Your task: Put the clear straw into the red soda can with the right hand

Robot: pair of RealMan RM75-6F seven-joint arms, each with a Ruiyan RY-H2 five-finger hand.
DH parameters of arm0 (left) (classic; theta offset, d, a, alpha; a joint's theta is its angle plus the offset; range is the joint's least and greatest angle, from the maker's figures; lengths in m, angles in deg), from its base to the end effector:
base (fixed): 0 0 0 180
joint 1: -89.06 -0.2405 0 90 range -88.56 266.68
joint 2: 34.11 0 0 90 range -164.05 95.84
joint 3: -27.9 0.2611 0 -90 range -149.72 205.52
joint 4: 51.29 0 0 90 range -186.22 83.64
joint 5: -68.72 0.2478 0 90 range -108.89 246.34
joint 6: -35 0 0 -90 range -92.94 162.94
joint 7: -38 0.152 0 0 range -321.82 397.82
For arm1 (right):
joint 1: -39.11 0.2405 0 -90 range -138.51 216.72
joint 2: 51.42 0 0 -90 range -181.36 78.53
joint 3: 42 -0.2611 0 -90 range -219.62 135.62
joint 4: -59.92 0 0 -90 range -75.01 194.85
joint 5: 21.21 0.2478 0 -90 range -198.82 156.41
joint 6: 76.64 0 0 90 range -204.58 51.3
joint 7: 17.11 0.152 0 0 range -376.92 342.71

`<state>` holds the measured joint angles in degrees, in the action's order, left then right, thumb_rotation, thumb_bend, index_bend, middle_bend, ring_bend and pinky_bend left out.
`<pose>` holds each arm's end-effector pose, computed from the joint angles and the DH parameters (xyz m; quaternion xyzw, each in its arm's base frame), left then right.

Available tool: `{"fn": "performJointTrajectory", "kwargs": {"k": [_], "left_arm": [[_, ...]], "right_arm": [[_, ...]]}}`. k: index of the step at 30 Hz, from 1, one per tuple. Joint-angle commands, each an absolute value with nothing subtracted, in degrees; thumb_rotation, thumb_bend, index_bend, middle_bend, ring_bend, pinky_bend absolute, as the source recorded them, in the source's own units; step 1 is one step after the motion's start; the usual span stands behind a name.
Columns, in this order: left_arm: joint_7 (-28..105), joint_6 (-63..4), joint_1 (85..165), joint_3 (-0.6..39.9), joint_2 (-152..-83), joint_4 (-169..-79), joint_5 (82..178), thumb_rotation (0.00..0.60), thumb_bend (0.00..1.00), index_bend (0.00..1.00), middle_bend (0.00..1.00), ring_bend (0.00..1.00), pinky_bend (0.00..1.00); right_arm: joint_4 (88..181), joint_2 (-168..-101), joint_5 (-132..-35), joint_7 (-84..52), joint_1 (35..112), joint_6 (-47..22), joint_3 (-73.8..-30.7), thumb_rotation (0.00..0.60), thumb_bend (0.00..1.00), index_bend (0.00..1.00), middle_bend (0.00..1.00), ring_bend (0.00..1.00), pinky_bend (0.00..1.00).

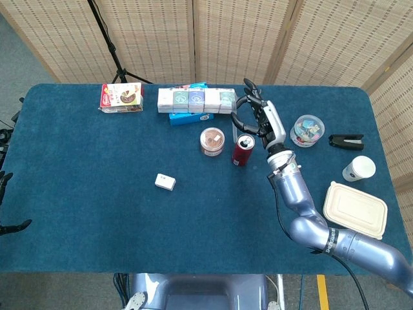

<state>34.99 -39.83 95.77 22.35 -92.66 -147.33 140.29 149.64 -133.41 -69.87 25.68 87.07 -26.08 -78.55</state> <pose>-0.3582 0.2100 0.1495 -0.5338 -0.4790 -0.3344 0.6114 -0.0418 -0.4580 0.0663 0.2915 -0.6782 0.6688 0.0881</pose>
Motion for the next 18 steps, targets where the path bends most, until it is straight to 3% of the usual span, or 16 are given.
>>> {"fn": "performJointTrajectory", "kwargs": {"k": [1, 18], "left_arm": [[35.0, -39.79, 95.8, 22.39, -92.64, -147.31, 140.31, 0.6, 0.01, 0.0, 0.0, 0.0, 0.0], [34.24, -39.7, 95.8, 22.35, -92.43, -147.14, 140.17, 0.6, 0.01, 0.0, 0.0, 0.0, 0.0]], "right_arm": [[149.19, -134.06, -70.38, 25.3, 87.18, -25.79, -78.42, 0.6, 0.56, 0.61, 0.0, 0.0, 0.0], [146.85, -135.37, -73.19, 26.48, 85.33, -26.94, -77.67, 0.6, 0.57, 0.61, 0.0, 0.0, 0.0]]}}
